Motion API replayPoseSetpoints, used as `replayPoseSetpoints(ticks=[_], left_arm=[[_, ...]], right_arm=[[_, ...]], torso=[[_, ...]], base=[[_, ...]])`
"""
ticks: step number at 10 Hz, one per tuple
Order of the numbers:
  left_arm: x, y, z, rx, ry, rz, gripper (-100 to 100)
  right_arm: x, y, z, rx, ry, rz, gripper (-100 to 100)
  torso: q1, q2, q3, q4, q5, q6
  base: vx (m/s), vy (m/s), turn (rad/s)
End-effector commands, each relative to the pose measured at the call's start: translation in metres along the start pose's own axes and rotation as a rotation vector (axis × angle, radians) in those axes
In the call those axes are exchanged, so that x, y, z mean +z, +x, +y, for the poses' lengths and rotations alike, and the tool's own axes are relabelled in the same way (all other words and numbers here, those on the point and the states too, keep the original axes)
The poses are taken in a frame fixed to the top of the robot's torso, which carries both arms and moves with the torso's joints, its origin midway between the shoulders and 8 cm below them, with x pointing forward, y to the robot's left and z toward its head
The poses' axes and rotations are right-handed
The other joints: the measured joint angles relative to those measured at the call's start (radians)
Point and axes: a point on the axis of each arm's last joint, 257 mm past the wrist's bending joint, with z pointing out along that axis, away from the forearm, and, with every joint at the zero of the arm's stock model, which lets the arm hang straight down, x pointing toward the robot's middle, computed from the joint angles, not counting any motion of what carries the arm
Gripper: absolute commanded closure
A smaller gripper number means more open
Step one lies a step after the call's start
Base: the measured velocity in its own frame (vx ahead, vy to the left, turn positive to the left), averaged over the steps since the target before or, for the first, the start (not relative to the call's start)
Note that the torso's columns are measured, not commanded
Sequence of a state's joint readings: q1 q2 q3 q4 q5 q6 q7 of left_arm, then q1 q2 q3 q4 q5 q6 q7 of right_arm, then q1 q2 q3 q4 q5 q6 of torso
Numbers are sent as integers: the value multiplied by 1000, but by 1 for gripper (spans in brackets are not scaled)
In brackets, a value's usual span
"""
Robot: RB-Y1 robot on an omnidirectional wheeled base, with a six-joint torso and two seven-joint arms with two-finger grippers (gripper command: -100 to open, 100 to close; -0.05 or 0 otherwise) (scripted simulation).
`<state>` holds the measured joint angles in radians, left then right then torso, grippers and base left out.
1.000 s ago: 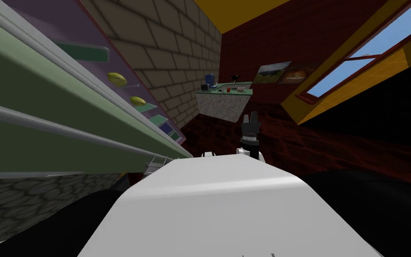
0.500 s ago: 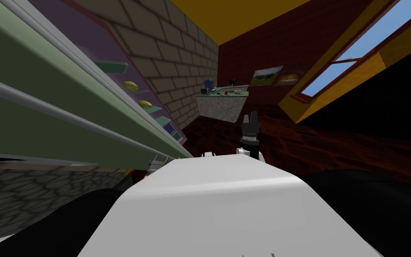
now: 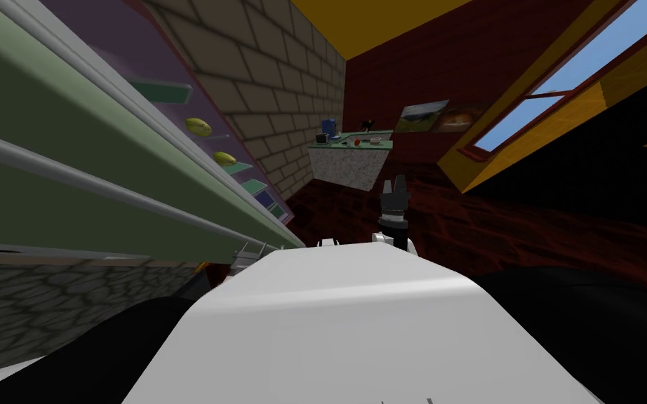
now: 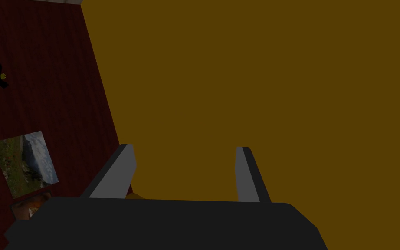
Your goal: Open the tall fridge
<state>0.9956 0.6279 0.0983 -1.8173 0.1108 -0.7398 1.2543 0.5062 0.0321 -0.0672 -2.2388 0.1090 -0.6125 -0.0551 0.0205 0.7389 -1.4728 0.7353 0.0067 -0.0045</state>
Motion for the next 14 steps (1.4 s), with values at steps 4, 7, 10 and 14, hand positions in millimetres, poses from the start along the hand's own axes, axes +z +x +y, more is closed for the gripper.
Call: replayPoseSetpoints(ticks=[4, 7, 10, 14], left_arm=[[-15, 23, 2, 20, -89, 48, 100], [-19, 37, -4, 17, -120, 71, -100], [-22, 52, -18, 16, -135, 89, -100], [-23, 64, -28, 13, -152, 101, -100]], right_arm=[[0, 0, 0, 0, 0, 0, 0], [0, 0, 0, 0, 0, 0, 0], [0, 0, 0, 0, 0, 0, 0], [0, 0, 0, 0, 0, 0, 0]], torso=[[-7, -1, -4, 5, -8, 1], [-25, 6, -1, 5, -12, 0], [-23, -8, -8, 0, -8, 5], [-22, 1, -2, 4, -8, 5]], base=[[-211, 78, 14], [-150, 29, 0], [61, -33, 80], [39, -21, 49]])
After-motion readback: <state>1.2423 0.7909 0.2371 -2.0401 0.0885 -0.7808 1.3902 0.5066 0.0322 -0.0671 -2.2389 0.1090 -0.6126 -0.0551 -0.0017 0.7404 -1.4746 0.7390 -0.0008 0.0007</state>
